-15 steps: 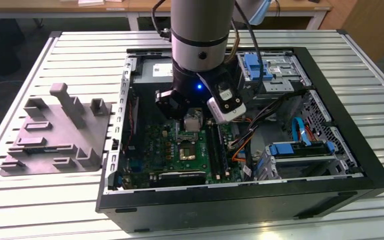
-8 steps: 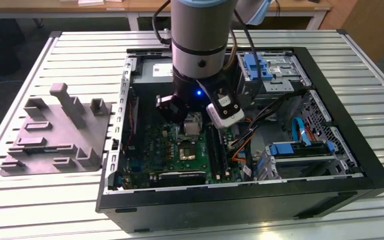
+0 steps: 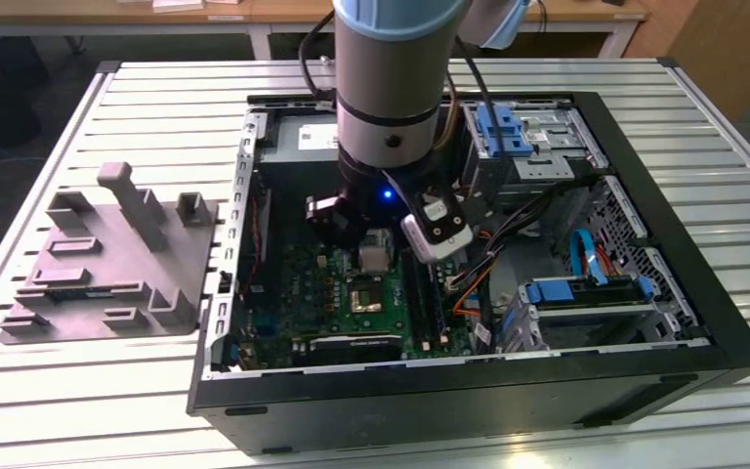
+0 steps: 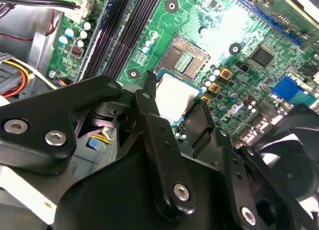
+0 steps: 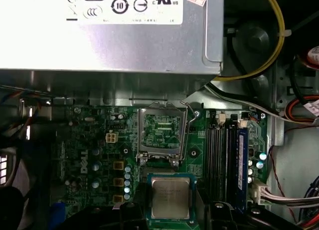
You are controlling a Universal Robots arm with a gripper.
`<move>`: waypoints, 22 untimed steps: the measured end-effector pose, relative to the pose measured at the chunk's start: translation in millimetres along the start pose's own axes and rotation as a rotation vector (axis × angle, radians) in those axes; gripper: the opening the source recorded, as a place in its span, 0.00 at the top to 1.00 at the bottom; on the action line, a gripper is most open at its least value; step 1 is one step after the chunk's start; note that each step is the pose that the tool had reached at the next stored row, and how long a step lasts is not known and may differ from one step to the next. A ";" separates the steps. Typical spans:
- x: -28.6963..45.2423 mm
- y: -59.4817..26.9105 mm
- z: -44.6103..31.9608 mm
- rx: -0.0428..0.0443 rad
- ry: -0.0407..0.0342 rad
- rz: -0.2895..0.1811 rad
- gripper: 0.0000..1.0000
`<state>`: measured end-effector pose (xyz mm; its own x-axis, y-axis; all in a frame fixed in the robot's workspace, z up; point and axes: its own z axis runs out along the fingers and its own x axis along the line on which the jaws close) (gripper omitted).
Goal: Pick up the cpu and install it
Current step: 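Place the cpu into insertion slot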
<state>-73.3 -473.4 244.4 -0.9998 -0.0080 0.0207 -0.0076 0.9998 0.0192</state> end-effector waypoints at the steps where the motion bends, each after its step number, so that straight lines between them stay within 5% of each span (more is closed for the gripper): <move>1: -0.1 -0.4 1.6 0.0000 0.0005 0.000 0.53; 10: -0.1 -2.7 4.5 0.0037 0.0010 0.000 0.53; 17: -0.1 -3.0 7.3 0.0337 0.0014 0.001 0.53; 22: 1.1 -3.4 14.1 0.0347 0.0022 0.001 0.53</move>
<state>-74.7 -476.6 230.3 -0.9997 -0.0072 0.0229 -0.0075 0.9999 -0.0155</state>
